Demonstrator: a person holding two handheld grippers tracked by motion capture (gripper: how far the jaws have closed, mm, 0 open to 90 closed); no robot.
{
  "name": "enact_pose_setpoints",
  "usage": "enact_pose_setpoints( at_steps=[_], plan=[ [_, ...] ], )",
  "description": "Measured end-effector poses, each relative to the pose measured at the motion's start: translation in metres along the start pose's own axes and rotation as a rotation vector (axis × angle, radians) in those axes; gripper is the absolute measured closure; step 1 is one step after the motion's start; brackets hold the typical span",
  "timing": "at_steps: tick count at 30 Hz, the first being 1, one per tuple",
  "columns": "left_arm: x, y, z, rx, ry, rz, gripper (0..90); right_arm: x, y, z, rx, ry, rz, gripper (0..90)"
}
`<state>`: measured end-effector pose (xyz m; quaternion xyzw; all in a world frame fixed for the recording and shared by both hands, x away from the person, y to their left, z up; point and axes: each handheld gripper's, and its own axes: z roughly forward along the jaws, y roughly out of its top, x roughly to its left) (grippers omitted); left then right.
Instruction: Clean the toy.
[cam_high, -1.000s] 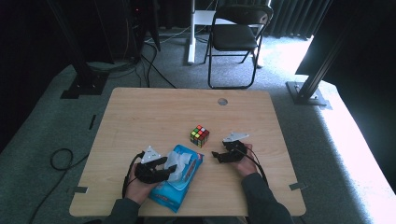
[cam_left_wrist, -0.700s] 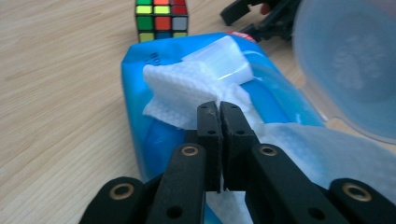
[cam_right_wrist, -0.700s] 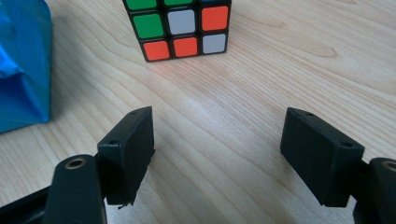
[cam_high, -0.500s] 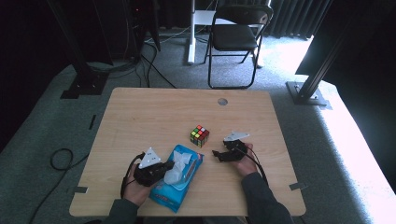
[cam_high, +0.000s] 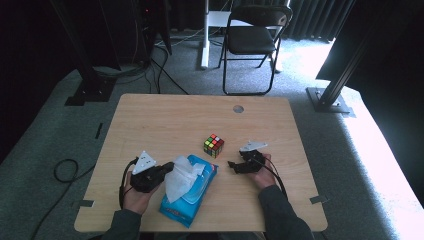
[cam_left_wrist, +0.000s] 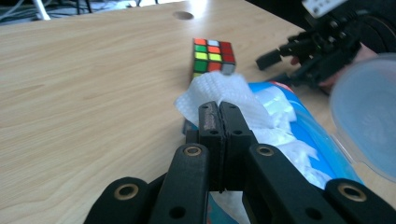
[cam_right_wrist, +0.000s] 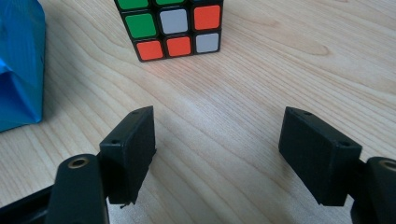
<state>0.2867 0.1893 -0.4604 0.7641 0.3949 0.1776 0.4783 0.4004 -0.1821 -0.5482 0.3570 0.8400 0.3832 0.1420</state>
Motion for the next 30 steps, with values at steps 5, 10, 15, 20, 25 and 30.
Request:
enact_pose_setpoints(
  at_steps=[5, 10, 15, 20, 25, 30],
  plan=[
    [0.007, 0.000, -0.004, -0.013, 0.034, -0.032, 89.5, 0.000, 0.000, 0.000, 0.002, -0.003, -0.003, 26.7],
    [0.014, 0.003, -0.010, -0.034, 0.085, -0.068, 89.5, 0.000, 0.000, 0.000, 0.002, -0.004, -0.004, 26.7],
    [0.025, 0.004, -0.019, -0.061, 0.097, -0.096, 89.1, 0.000, 0.000, 0.000, 0.002, -0.004, -0.004, 26.7],
    [0.020, 0.001, -0.009, -0.043, 0.026, -0.075, 86.2, 0.000, 0.000, 0.000, 0.002, -0.006, -0.008, 26.7],
    [0.011, -0.001, 0.003, -0.003, -0.061, -0.060, 74.6, 0.000, 0.000, 0.000, 0.002, -0.005, -0.007, 26.7],
    [0.003, -0.005, 0.016, 0.079, -0.157, -0.054, 64.1, 0.000, 0.000, 0.000, 0.002, -0.004, -0.007, 26.7]
  ],
)
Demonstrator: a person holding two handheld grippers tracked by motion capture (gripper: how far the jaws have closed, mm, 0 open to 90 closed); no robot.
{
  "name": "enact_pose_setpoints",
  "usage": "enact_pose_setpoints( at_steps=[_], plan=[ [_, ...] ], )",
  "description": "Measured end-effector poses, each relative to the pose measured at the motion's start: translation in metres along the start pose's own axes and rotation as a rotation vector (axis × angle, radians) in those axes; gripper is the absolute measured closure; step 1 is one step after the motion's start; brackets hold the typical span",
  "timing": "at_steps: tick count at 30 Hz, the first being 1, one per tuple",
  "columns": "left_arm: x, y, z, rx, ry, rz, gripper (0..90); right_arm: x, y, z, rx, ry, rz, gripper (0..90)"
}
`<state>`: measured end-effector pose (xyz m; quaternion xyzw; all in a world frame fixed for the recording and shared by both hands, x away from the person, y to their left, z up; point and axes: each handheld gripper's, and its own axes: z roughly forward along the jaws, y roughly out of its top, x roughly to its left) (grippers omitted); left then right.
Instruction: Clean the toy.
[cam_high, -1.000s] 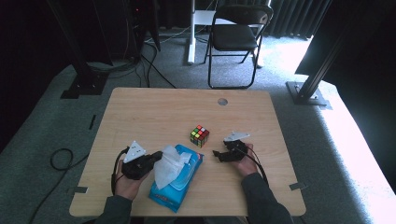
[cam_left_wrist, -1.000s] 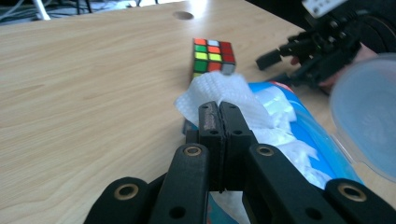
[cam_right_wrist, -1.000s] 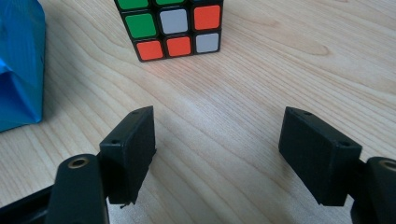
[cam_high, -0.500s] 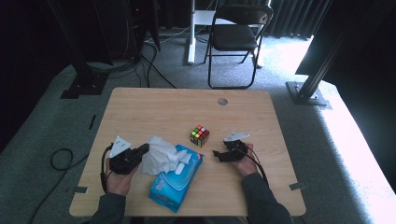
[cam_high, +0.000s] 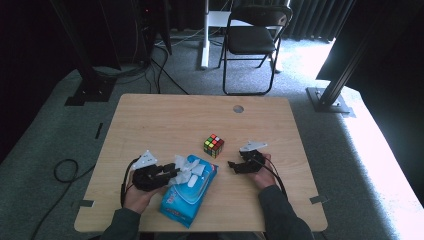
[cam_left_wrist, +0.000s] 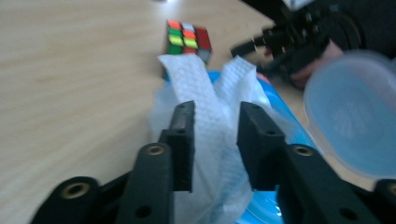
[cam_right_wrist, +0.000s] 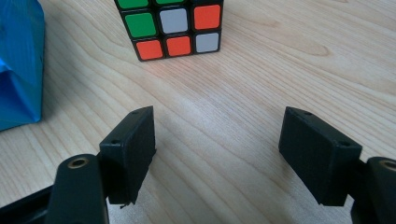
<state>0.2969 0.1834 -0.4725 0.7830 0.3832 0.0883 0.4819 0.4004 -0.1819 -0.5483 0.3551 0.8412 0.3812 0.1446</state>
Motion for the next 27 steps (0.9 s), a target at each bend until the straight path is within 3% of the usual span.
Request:
enact_pose_setpoints(
  at_steps=[2, 7, 13, 16, 21, 24, 27],
  plan=[
    [0.000, -0.002, 0.005, 0.025, -0.014, -0.008, 57.1, 0.000, 0.000, 0.000, 0.000, 0.000, -0.001, 26.6],
    [0.001, -0.005, 0.013, 0.068, 0.005, -0.009, 45.1, 0.000, 0.000, 0.000, 0.000, 0.001, 0.001, 26.6],
    [0.004, -0.011, 0.022, 0.125, 0.043, -0.010, 40.6, 0.000, 0.000, 0.000, 0.001, 0.001, 0.000, 26.6],
    [0.004, -0.009, 0.022, 0.139, 0.034, -0.012, 41.0, 0.000, 0.000, 0.000, 0.002, -0.003, -0.003, 26.7],
    [0.008, -0.010, 0.022, 0.149, -0.007, -0.050, 44.2, 0.001, 0.000, 0.000, 0.002, -0.006, -0.005, 26.7],
    [0.008, -0.009, 0.021, 0.155, -0.048, -0.049, 56.5, 0.001, 0.000, 0.000, 0.003, -0.008, -0.009, 26.7],
    [0.007, -0.007, 0.017, 0.160, -0.028, -0.026, 64.7, 0.001, 0.000, 0.000, 0.002, -0.005, -0.008, 26.7]
  ],
)
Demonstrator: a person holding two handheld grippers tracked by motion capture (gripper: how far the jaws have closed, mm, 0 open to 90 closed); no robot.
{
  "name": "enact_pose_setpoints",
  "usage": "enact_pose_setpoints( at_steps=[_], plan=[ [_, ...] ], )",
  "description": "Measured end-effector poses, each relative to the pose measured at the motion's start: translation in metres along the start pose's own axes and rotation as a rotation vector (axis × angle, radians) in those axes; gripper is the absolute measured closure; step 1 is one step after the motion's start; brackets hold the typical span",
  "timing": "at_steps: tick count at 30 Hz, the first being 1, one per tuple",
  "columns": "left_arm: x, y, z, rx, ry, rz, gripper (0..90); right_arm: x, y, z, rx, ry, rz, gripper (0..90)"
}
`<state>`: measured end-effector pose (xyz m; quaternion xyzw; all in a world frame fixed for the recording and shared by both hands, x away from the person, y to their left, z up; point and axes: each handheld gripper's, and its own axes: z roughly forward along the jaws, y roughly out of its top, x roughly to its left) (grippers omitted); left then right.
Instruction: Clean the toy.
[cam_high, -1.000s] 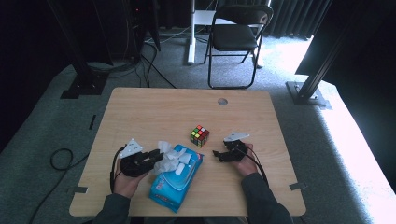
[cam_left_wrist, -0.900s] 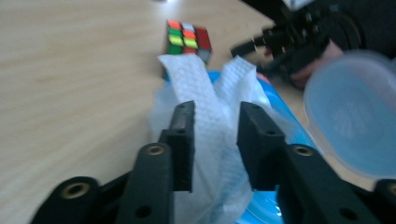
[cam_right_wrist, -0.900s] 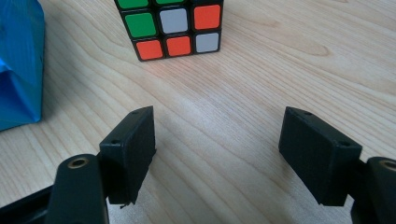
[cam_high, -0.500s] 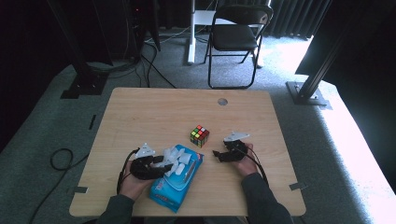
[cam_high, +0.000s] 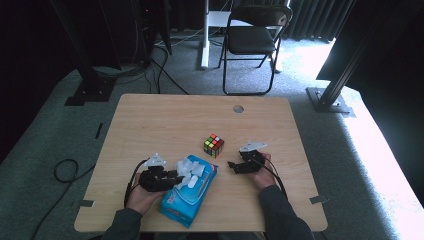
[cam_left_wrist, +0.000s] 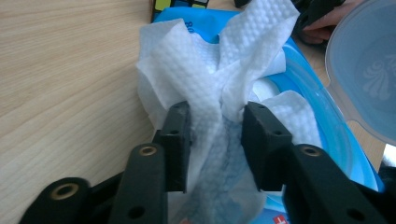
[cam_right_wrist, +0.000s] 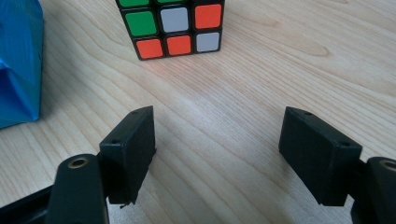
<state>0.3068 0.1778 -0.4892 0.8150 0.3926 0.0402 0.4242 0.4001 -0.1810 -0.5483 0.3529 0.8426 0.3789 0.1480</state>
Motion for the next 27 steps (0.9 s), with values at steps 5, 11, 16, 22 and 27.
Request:
enact_pose_setpoints(
  at_steps=[5, 11, 16, 22, 27],
  plan=[
    [-0.001, 0.001, -0.005, -0.009, 0.035, 0.024, 82.7, -0.001, 0.000, -0.001, -0.003, 0.010, 0.003, 30.9],
    [-0.002, 0.001, -0.007, -0.020, 0.092, 0.039, 88.0, 0.000, 0.001, -0.001, -0.002, 0.029, -0.001, 34.1],
    [0.002, 0.001, -0.016, -0.060, 0.121, 0.029, 88.4, 0.003, 0.004, -0.001, 0.007, 0.034, 0.001, 38.9],
    [0.007, 0.002, -0.019, -0.088, 0.130, 0.009, 88.5, 0.011, 0.015, -0.004, -0.027, 0.060, -0.025, 46.1],
    [0.009, 0.004, -0.020, -0.102, 0.138, 0.010, 88.5, 0.011, 0.022, -0.006, -0.055, 0.078, -0.002, 47.2]
  ],
)
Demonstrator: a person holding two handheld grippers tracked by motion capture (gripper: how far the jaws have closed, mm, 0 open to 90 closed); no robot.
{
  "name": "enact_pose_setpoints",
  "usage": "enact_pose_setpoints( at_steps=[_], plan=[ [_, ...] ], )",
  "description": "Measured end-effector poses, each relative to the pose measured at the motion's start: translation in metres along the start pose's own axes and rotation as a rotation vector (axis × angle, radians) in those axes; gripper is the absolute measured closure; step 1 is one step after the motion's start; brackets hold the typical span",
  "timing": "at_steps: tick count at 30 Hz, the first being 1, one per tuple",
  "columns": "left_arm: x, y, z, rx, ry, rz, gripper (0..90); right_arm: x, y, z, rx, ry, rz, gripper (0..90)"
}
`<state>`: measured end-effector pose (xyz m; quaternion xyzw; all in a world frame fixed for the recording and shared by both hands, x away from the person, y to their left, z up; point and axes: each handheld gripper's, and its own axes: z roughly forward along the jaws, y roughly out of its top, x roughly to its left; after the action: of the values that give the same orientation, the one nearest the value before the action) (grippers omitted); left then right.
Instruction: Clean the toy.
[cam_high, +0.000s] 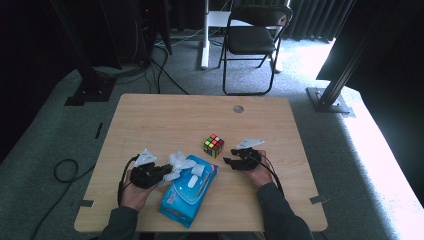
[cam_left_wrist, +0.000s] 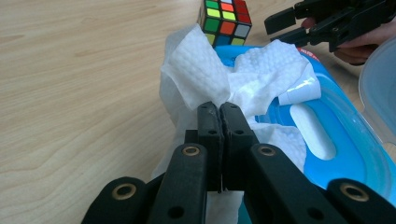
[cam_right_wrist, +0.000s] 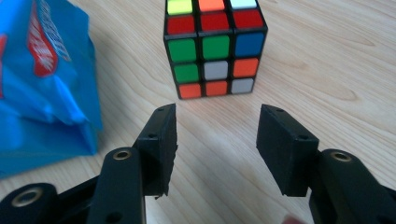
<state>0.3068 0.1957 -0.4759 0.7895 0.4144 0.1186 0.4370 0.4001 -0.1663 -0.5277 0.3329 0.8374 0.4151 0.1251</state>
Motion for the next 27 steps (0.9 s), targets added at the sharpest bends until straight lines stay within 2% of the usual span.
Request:
enact_pose_setpoints(
  at_steps=[4, 9, 13, 19, 27],
  plan=[
    [0.003, 0.002, -0.001, -0.012, 0.012, 0.000, 88.5, -0.001, 0.004, 0.000, -0.006, 0.008, 0.016, 47.3],
    [0.006, 0.005, 0.000, -0.027, 0.021, -0.003, 88.5, 0.002, 0.013, 0.003, -0.027, -0.021, 0.008, 30.1],
    [0.008, 0.006, 0.000, -0.032, 0.026, -0.002, 88.5, 0.005, 0.019, 0.011, -0.018, -0.036, -0.016, 22.9],
    [0.012, 0.007, 0.000, -0.036, 0.032, -0.001, 88.5, 0.008, 0.028, 0.022, -0.021, -0.035, -0.024, 17.5],
    [0.015, 0.010, 0.002, -0.043, 0.035, -0.004, 88.5, 0.007, 0.036, 0.038, 0.001, -0.038, -0.037, 16.8]
  ],
)
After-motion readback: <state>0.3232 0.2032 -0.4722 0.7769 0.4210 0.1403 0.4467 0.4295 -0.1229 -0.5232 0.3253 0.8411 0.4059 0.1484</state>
